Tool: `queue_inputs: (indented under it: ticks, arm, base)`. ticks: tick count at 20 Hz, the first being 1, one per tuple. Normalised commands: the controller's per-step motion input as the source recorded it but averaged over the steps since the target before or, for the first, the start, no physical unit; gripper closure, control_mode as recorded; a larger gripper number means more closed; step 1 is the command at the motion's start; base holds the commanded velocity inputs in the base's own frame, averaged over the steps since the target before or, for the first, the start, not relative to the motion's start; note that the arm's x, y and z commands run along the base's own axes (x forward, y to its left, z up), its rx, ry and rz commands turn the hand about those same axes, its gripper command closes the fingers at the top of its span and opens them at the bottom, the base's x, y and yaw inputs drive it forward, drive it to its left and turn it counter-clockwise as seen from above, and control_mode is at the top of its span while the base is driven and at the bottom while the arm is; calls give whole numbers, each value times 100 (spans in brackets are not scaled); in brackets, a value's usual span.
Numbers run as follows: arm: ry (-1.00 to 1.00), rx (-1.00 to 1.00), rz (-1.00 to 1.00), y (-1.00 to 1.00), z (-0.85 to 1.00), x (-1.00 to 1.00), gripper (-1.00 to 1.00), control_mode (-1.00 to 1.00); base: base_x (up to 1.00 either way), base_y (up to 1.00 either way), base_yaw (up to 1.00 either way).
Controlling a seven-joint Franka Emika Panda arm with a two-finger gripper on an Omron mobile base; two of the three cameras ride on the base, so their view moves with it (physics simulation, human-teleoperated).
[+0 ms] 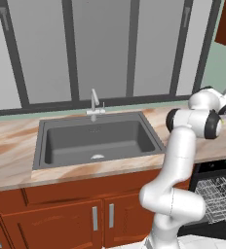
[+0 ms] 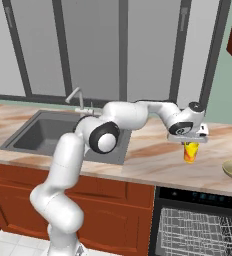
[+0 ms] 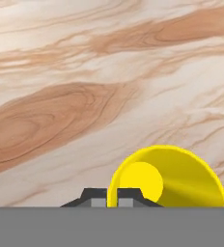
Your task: Pick up the cup and bowl from the counter, place them in the dishwasher, and close the dishwasher door.
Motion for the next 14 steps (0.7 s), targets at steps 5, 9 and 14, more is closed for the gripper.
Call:
queue_inputs:
  ticks: [5,9,14]
  arm:
    - [-15,0,0,0,29,-36,100,-100]
    - [-17,0,0,0,26,-46,100,-100]
    - [-16,0,-3,0,0,-69,100,-100]
  base:
    - [0,0,0]
    - [0,0,0]
    - [0,0,0]
